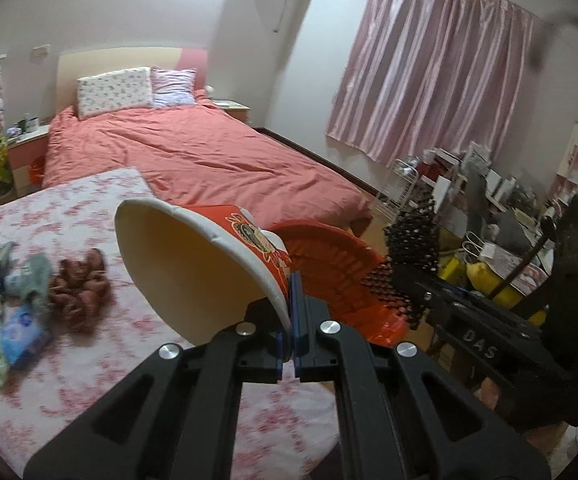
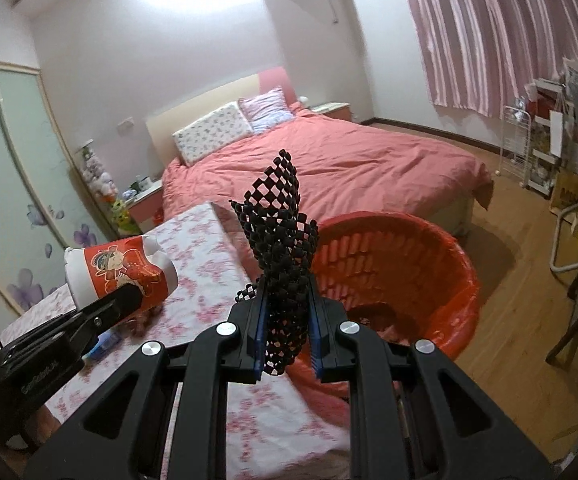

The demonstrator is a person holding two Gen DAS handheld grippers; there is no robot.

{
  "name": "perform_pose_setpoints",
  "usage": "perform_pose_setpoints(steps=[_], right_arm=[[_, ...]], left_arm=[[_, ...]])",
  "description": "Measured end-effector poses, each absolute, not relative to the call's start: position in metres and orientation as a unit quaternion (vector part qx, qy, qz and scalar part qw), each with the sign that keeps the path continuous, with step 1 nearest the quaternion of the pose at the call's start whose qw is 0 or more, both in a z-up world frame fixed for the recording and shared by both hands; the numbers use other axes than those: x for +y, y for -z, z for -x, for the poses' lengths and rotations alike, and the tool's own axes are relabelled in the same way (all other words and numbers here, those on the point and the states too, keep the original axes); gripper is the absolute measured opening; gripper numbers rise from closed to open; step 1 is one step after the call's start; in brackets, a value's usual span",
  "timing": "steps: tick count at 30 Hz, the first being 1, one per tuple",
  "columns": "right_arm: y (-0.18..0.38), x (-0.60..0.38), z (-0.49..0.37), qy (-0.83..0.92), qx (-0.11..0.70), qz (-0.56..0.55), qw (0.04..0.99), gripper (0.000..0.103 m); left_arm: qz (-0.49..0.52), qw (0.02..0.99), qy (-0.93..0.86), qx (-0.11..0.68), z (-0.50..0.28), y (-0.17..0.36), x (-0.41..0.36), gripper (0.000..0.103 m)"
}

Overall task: Collect trash
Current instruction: 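Drop the cup and net into the orange basket, opening both tools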

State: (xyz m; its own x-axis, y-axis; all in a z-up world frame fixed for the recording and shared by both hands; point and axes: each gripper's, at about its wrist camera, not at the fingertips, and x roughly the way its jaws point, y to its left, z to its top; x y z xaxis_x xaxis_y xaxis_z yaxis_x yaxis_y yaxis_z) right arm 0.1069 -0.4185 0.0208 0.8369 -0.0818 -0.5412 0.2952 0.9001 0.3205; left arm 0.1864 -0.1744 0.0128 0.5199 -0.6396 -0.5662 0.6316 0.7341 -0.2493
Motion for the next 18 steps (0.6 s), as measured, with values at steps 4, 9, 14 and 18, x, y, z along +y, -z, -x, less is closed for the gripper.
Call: perform_pose_setpoints(steps=[4, 9, 14, 18], right_arm=[[-0.012, -0.438, -0.11, 0.114, 0.271, -0.214, 0.931, 0.017], [-0.002, -0.461, -0.114, 0.128, 0.273, -0.231, 0.925, 0.017], [0.006, -0.482, -0.12, 0.138, 0.272, -0.253, 0.918, 0.017], [0.013, -0.492, -0.127, 0.141, 0.28, -0.263, 0.913, 0.02]], left_arm=[[0.002, 0.862, 0.381, 0.335, -0.187, -0.004, -0.201, 0.004], [-0.004, 0.85, 0.397, 0.346, -0.195, 0.009, -0.236, 0.005], [-0.016, 0.84, 0.404, 0.362, -0.208, 0.024, -0.267, 0.005], [-0.022, 0.839, 0.387, 0.381, -0.223, 0.038, -0.282, 0.023]])
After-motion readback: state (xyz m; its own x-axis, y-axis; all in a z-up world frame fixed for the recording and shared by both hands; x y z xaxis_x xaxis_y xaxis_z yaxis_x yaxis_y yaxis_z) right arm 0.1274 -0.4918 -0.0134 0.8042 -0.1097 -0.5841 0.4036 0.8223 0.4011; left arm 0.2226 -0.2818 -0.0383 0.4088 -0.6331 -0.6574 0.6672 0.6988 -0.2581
